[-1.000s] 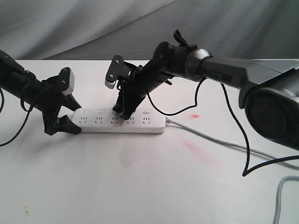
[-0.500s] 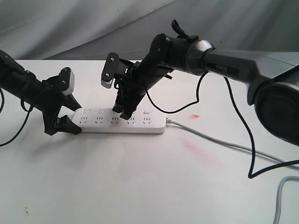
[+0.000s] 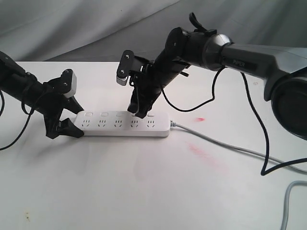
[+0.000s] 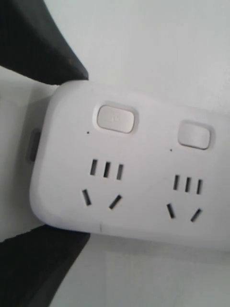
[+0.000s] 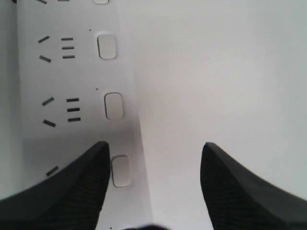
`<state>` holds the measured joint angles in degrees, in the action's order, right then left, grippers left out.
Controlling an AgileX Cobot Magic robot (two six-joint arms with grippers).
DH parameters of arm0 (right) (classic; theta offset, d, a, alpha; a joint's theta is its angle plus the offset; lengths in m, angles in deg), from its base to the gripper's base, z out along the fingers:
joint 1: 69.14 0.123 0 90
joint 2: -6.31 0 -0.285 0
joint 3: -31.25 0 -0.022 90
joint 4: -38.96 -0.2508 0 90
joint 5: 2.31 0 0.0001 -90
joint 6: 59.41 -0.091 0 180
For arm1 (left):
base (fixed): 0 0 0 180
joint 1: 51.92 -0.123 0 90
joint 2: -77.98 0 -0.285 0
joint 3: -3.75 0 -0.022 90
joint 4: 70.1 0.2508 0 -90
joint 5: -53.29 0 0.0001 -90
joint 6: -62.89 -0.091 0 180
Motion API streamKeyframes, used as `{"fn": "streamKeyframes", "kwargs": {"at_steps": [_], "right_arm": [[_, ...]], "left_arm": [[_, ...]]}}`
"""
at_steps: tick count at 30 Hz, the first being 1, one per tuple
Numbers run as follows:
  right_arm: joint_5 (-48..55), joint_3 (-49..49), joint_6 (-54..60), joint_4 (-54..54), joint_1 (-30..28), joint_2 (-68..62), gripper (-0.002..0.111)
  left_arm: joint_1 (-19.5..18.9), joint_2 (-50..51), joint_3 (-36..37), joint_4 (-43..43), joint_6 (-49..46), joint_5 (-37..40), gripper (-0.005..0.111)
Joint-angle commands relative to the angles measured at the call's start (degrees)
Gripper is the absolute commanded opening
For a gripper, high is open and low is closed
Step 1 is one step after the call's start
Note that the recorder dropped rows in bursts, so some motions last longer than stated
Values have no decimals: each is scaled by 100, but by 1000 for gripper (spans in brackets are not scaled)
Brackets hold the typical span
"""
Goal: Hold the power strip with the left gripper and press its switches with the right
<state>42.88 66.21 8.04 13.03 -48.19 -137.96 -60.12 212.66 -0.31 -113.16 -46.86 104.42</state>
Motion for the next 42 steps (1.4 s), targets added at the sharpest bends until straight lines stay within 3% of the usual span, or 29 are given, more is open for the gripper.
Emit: {"fn": "streamKeyframes", "kwargs": {"at_steps": [1, 42], "right_arm": [[-30, -40, -16, -12, -43, -74, 53], [-46, -40, 20, 89, -162, -411, 53]], "left_arm": [[14, -14, -31, -37, -6, -7, 57], [14, -14, -31, -37, -2, -7, 57]]}}
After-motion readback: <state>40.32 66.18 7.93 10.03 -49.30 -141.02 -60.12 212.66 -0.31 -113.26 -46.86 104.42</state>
